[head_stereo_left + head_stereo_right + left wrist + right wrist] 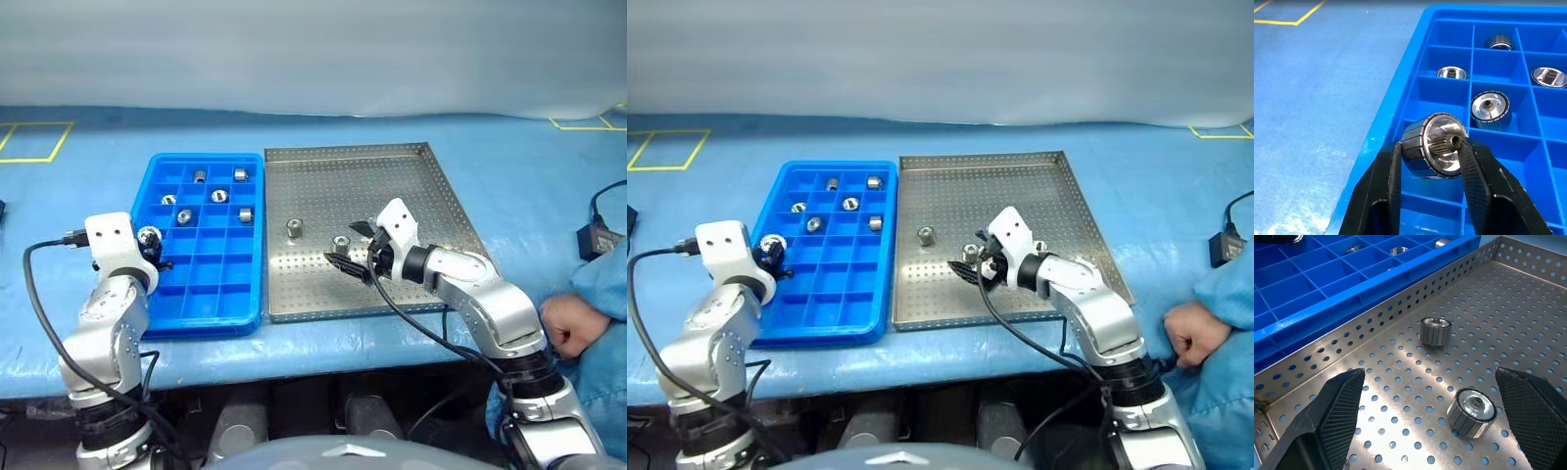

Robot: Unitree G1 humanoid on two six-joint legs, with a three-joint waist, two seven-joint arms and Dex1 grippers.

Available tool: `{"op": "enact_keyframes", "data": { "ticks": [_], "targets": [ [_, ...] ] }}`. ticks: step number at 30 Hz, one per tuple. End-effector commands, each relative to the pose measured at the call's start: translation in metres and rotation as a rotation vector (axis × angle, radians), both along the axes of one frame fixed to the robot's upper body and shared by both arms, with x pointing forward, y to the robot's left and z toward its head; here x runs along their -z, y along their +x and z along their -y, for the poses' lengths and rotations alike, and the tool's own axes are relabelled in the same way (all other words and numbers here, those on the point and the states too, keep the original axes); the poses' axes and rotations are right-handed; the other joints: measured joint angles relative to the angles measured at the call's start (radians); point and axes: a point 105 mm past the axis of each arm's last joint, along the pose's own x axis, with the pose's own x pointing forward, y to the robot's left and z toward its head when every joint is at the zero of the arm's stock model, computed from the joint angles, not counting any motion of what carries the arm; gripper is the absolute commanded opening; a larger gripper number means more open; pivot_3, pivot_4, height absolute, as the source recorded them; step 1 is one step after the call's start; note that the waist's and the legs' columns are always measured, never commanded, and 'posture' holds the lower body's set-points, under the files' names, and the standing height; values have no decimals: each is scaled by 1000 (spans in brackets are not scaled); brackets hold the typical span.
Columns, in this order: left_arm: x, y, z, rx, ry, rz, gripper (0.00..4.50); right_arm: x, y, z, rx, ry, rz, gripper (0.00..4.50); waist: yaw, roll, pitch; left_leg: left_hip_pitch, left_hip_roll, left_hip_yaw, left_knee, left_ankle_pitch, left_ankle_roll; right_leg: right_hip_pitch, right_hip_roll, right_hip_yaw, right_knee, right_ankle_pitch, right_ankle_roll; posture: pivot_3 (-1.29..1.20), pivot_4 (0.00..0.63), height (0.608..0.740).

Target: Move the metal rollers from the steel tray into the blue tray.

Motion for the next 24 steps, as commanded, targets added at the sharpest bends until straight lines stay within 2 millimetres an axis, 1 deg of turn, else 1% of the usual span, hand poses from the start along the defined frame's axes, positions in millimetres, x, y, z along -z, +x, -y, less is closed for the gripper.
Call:
{"op": "enact_keyframes", "data": {
  "ticks": [1, 2, 4, 6, 7, 9, 12, 14, 16, 17, 19, 21, 24],
  "targets": [
    [-8, 4, 1, -2, 22, 40, 1752, -12, 1, 4, 9, -1, 52, 4500, -1, 0, 0, 0, 0, 0, 0, 0, 0, 0, 0, 0, 0, 0, 0, 32, 150, 740],
    [-7, 4, 0, -11, 22, 40, 2125, -12, 1, 4, 12, -2, 53, 4500, -2, 0, 0, 0, 0, 0, 0, 0, 0, 0, 0, 0, 0, 0, -1, 29, 150, 740],
    [-8, 4, -2, -38, 20, 48, 2700, -13, 1, 6, 23, -2, 54, 4500, -2, 0, 0, 0, 0, 0, 0, 0, 0, 0, 0, 0, 0, 0, -1, 26, 150, 740],
    [-18, 7, 0, -46, 0, 100, 3335, -13, 2, 8, 35, -5, 54, 4500, -2, 0, 0, 0, 0, 0, 0, 0, 0, 0, 0, 0, 0, 0, 0, 21, 150, 740],
    [-26, 9, 3, -39, -17, 141, 3335, -12, 2, 9, 39, -7, 53, 4500, -2, 0, 0, 0, 0, 0, 0, 0, 0, 0, 0, 0, 0, 0, 0, 19, 150, 740],
    [-43, 16, 19, 23, -69, 236, 3335, -13, 3, 10, 45, -8, 53, 4500, -1, -1, 0, 0, 0, 0, 1, 0, 0, 0, 0, 0, 0, 0, 0, 18, 150, 740],
    [-68, 25, 64, 269, -126, 347, 3335, -13, 2, 11, 49, -8, 51, 4500, -1, -1, 0, -1, 0, 0, 1, 0, 0, 0, 0, -1, 0, 0, 0, 7, 150, 740],
    [-78, 25, 116, 586, -150, 360, 3335, -12, 1, 14, 54, -17, 50, 4500, -1, -1, 0, -1, 0, 0, 1, 0, 0, 0, -1, -1, -1, 1, -2, 5, 150, 740],
    [-72, 22, 157, 844, -101, 291, 3335, -12, -1, 15, 55, -22, 51, 4500, -3, -1, 0, -2, -1, 0, 1, 0, 0, 0, -1, -1, -1, 1, -2, -10, 150, 740],
    [-65, 24, 166, 906, -70, 246, 3335, -13, -2, 15, 51, -19, 55, 4500, -5, -1, 0, -1, -1, 1, 1, 0, 0, 0, 0, -1, -1, 1, -2, -22, 150, 740],
    [-52, 33, 172, 943, -31, 173, 3335, -14, -5, 12, 45, -11, 62, 4500, -16, -1, 0, -1, -1, 1, 0, 0, 0, 0, 0, -1, -1, 1, -2, -48, 150, 740],
    [-34, 46, 175, 968, 25, 76, 3335, -15, -7, 12, 51, -7, 69, 4500, -30, -1, 0, -1, -1, 1, 1, 0, 1, 0, 0, 0, 0, -1, 1, -71, 150, 740],
    [-15, 59, 180, 1003, 82, -25, 3335, -10, -11, 15, 80, -16, 67, 4500, -48, -1, 0, 0, 0, 1, 1, 0, 1, 0, 2, 0, 0, -1, 2, -112, 150, 740]
  ]
}}
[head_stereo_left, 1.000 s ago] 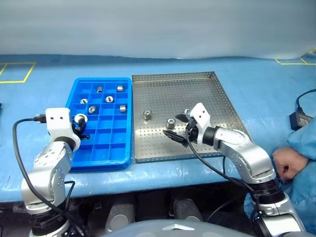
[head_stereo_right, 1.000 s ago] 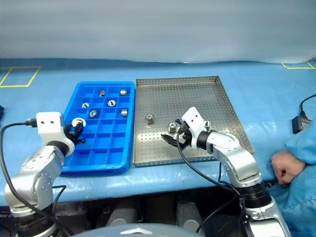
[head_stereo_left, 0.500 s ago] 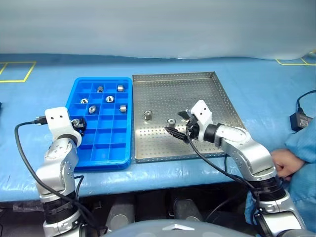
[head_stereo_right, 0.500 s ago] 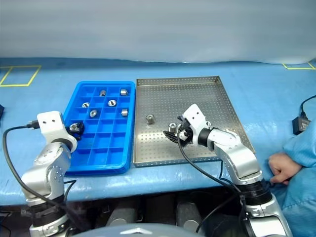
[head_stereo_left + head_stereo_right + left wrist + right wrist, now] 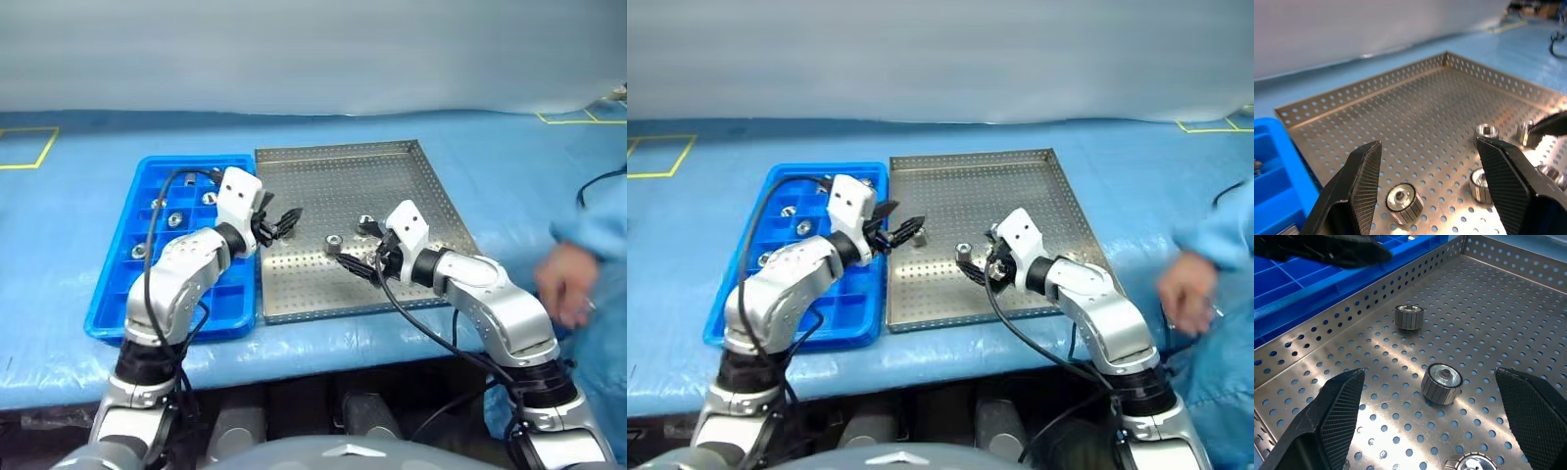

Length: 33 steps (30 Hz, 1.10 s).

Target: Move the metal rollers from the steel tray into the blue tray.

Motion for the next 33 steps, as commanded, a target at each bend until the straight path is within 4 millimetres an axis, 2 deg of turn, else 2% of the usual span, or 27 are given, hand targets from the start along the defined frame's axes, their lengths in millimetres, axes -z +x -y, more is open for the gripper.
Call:
{"op": "enact_keyframes", "data": {
  "ticks": [1, 5, 14, 33],
  "targets": [
    [12, 12, 5, 38, 90, -24, 3335, -7, -4, 4, 31, 2, 41, 4500, -10, 0, 0, 0, 0, 0, 0, 0, 0, 0, 0, 0, 0, 0, 0, -118, 150, 740],
    [24, 23, 1, 24, 193, -44, 3335, -7, -9, 9, 66, 7, 44, 4500, -22, 0, 0, -2, -1, 0, -1, 0, 0, -2, -1, 1, -1, 0, 1, -161, 150, 740],
    [51, 27, -4, 5, 316, -109, 3335, -9, -8, 13, 104, 14, 55, 4500, -54, 0, 0, 0, 0, 2, -1, -1, 1, -2, 0, 3, 0, 1, 2, -168, 150, 740],
    [44, 25, -12, -20, 278, -94, 3335, -9, -4, 9, 83, 14, 54, 4500, -59, 0, 0, 1, 0, 8, -2, -1, 2, -4, 0, 11, 0, 2, 4, -139, 150, 740]
  ]
}}
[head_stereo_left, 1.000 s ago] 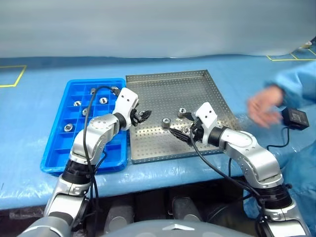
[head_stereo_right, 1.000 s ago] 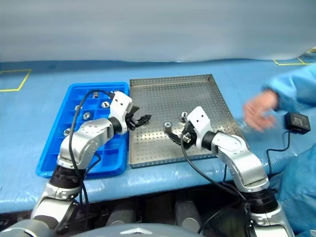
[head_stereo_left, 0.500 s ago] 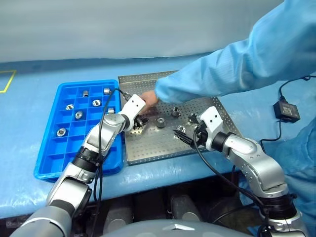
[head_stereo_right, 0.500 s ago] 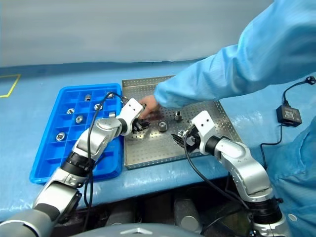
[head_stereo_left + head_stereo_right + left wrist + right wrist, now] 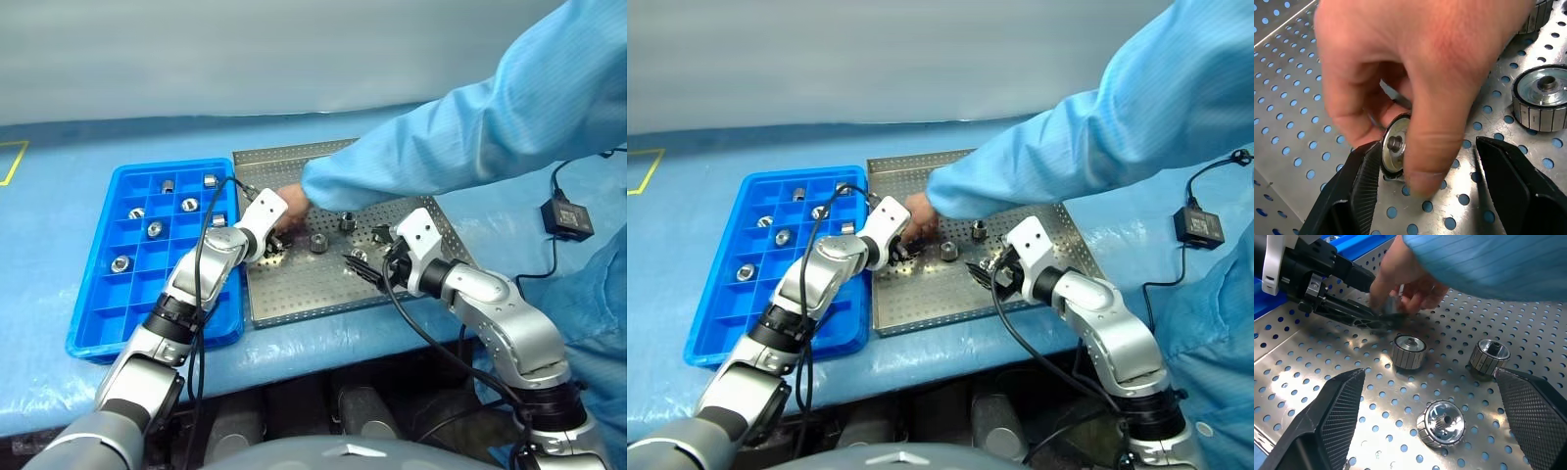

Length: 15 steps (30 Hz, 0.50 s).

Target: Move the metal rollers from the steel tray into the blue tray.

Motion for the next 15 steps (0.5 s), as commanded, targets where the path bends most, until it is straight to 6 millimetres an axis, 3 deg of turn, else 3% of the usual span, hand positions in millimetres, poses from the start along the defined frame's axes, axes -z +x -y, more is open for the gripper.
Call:
{"op": "enact_keyframes", "data": {
  "ticks": [1, 7, 15],
  "targets": [
    [-7, 2, -7, -18, -7, 24, 3335, -11, 2, -2, -7, 10, 44, 4500, 0, 0, 0, 0, 0, 0, 0, 0, 0, 0, 0, 0, 0, 0, 0, -141, 150, 740],
    [-9, 2, -5, -9, -14, 28, 3335, -11, 2, -2, -2, 13, 46, 4500, -1, 0, 0, 0, 0, 1, 0, 0, 0, 0, 0, 1, 0, 0, 0, -148, 150, 740],
    [-27, -6, 10, 102, -158, 50, 3335, -12, -3, 2, -11, 14, 44, 4500, 1, 0, 0, 0, 0, 2, 0, -1, 1, -1, -1, 2, 0, 0, 0, -158, 150, 740]
  ]
}}
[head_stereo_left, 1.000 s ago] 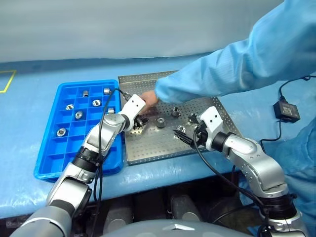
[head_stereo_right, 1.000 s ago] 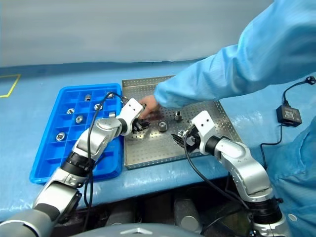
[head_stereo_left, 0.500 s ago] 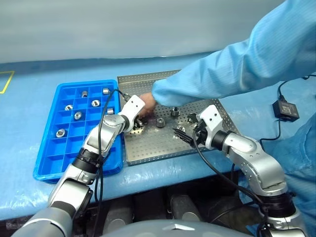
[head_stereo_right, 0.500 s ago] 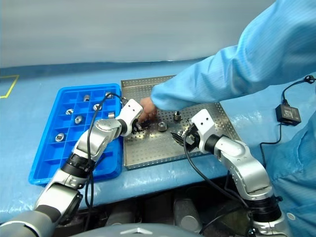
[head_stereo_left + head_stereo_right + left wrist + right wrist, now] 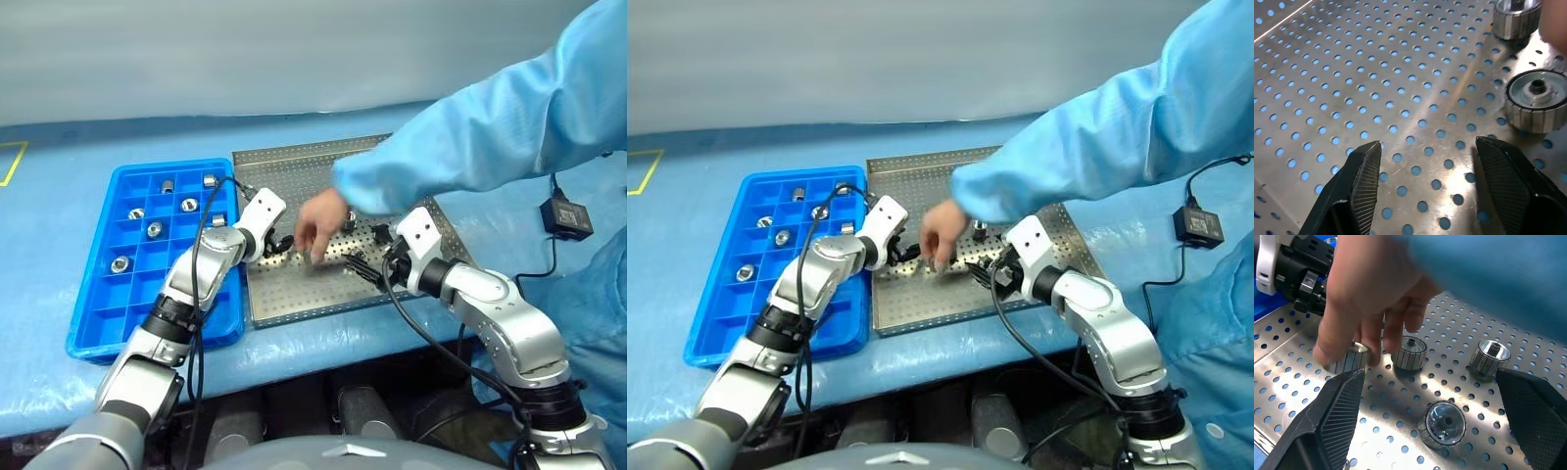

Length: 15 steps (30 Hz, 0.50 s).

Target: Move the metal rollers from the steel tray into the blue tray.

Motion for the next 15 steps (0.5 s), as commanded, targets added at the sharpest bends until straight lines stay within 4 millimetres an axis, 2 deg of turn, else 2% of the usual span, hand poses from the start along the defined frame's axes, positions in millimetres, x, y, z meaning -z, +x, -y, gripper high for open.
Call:
{"op": "enact_keyframes", "data": {
  "ticks": [1, 5, 9, 13, 15],
  "targets": [
    [-22, -2, 6, 58, -61, 68, 3335, -13, -2, 2, -10, 11, 49, 4500, 2, 0, 0, 0, 0, 0, 0, 0, 0, 0, 0, 0, 0, 0, 0, -159, 150, 740],
    [-22, -4, 5, 81, -58, 71, 3335, -11, -4, 3, -9, 9, 47, 4500, 2, 0, 0, 0, 0, 1, 1, 0, 1, 0, 0, 1, 0, 0, 0, -164, 150, 740],
    [-31, -12, 14, 158, -126, 68, 3335, -11, -4, 3, -4, 9, 44, 4500, 2, 0, 0, 0, 0, 1, 1, -1, 1, 0, 0, 1, 0, 0, 0, -166, 150, 740],
    [-46, -29, 28, 307, -215, 65, 3335, -11, -4, 4, -4, 9, 45, 4500, 2, 0, 0, 0, 0, 1, 1, -1, 1, 0, 0, 1, 0, 0, 0, -165, 150, 740],
    [-46, -39, 35, 381, -219, 46, 3335, -11, -5, 3, -13, 13, 43, 4500, 1, 0, 0, 0, 0, 2, 1, -1, 1, 0, 0, 1, 0, 0, 0, -167, 150, 740]
  ]
}}
